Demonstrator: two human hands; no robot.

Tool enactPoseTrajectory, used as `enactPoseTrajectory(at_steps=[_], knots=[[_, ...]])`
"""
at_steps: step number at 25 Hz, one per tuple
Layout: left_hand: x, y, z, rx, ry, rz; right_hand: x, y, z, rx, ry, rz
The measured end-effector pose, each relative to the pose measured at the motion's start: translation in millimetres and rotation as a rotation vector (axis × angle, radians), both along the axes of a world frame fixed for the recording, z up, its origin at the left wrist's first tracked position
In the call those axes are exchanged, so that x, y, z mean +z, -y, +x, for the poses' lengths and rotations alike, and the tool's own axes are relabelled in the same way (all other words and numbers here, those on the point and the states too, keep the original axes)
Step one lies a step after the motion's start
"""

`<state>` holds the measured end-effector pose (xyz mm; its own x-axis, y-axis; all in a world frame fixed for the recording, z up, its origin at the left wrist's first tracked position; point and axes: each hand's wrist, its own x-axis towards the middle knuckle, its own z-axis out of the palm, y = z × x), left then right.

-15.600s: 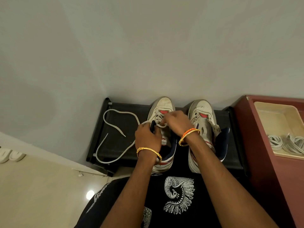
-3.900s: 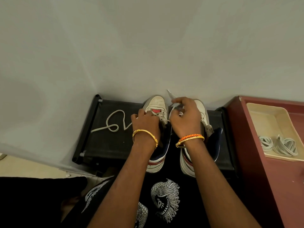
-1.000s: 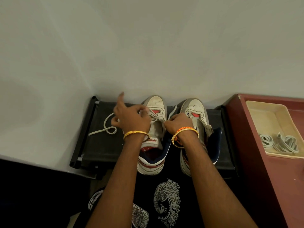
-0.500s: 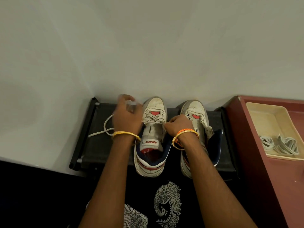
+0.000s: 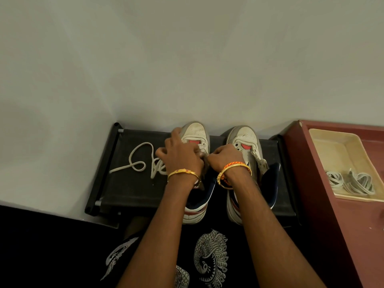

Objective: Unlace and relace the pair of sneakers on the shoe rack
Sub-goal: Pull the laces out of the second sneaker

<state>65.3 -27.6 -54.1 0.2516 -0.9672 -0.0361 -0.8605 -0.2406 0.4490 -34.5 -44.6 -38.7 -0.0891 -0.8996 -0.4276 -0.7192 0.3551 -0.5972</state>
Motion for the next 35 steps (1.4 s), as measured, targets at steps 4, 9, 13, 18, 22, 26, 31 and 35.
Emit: enactPoseTrajectory(at_steps=[4,9,13,18,22,26,31,35], knots=[[6.9,-0.2,17.6,0.318,-0.438,-0.210,0.7,0.9,-0.7,0.005,0.004,0.023],[24.7,6.3,59.1,0.903,-1.106,-0.669,-1.8,2.1,-3.1,-0.009,0.015,0.016],[13.6,-8.3,82.0,1.005,-0.747,-0.325,-5.9,1.1,0.3,0.007,0.008,-0.027],[-1.8,-19.3,53.1,0.411,-0.415,-0.020,-14.1,-0.3,14.2,0.208,-0.109,-0.232],[-13.4,-19.1,27.1,0.116,-0.438,0.279,-23.2,2.6,21.4,0.479,-0.358,-0.322],[-16.6,-10.0,23.3,0.161,-0.419,0.209,-28.6,5.1,22.8,0.498,-0.399,-0.274],[-16.2,-13.6,21.8,0.206,-0.357,0.168,-30.8,6.5,26.1,0.385,-0.246,-0.293],[-12.2,-19.6,17.9,0.244,-0.315,0.072,-31.1,3.8,28.5,0.214,-0.028,-0.366]])
